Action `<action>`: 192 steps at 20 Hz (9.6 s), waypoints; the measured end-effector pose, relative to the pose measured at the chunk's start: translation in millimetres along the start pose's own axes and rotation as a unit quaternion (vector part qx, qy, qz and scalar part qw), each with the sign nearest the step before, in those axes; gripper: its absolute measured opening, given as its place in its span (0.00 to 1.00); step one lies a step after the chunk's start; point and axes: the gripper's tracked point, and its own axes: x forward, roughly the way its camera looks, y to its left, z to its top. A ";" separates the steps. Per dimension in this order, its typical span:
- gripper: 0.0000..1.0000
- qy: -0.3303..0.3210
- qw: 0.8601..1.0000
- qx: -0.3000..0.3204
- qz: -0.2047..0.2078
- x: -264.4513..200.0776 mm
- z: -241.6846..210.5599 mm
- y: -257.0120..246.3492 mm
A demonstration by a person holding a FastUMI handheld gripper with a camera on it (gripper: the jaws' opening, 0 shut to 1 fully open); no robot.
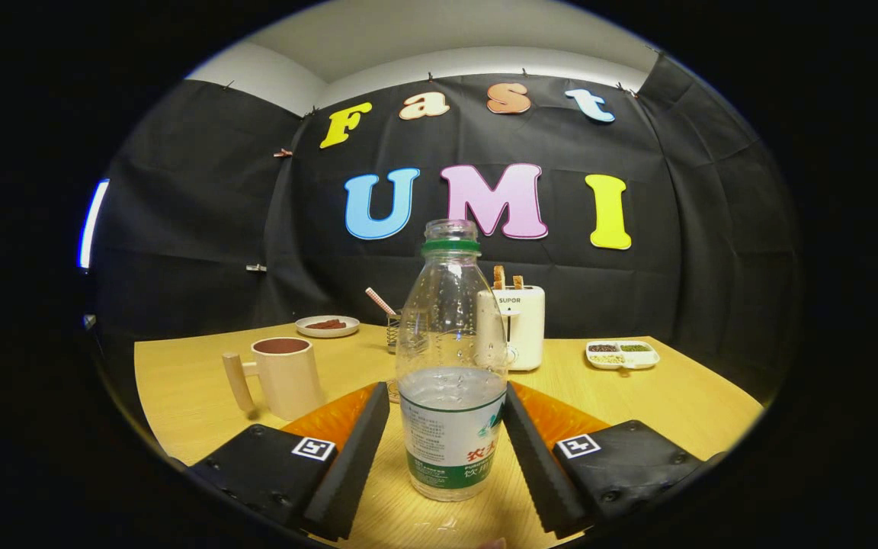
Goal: Take the bottle from table, then pour the juice into the cup, finally place the bottle on the coaster
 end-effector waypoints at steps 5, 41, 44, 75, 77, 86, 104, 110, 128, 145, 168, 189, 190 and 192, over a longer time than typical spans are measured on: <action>0.73 -0.006 1.000 -0.016 -0.003 3.5 7.5 0.2; 0.70 -0.021 0.761 -0.647 0.042 80.5 42.4 62.6; 0.70 -0.026 0.739 -0.672 0.041 80.5 44.9 64.6; 0.70 -0.038 0.645 -0.762 0.048 93.2 41.7 72.7; 0.70 -0.038 0.643 -0.764 0.048 94.2 42.8 72.9; 0.70 -0.040 0.632 -0.772 0.049 95.4 42.3 74.4; 0.70 -0.050 0.607 -0.791 0.050 101.0 47.0 80.3; 0.70 -0.055 0.597 -0.799 0.046 102.5 50.9 81.2; 0.70 -0.079 0.533 -0.841 0.049 105.0 62.4 89.1; 0.70 -0.128 0.433 -0.891 0.047 107.3 93.0 111.6; 0.70 0.000 0.772 -0.624 0.122 106.5 33.2 84.6; 0.74 -0.006 0.977 -0.053 0.208 143.4 74.6 114.5; 0.74 -0.004 0.978 -0.037 0.206 150.2 71.0 110.4; 0.74 -0.002 0.980 -0.013 0.199 164.0 63.5 100.4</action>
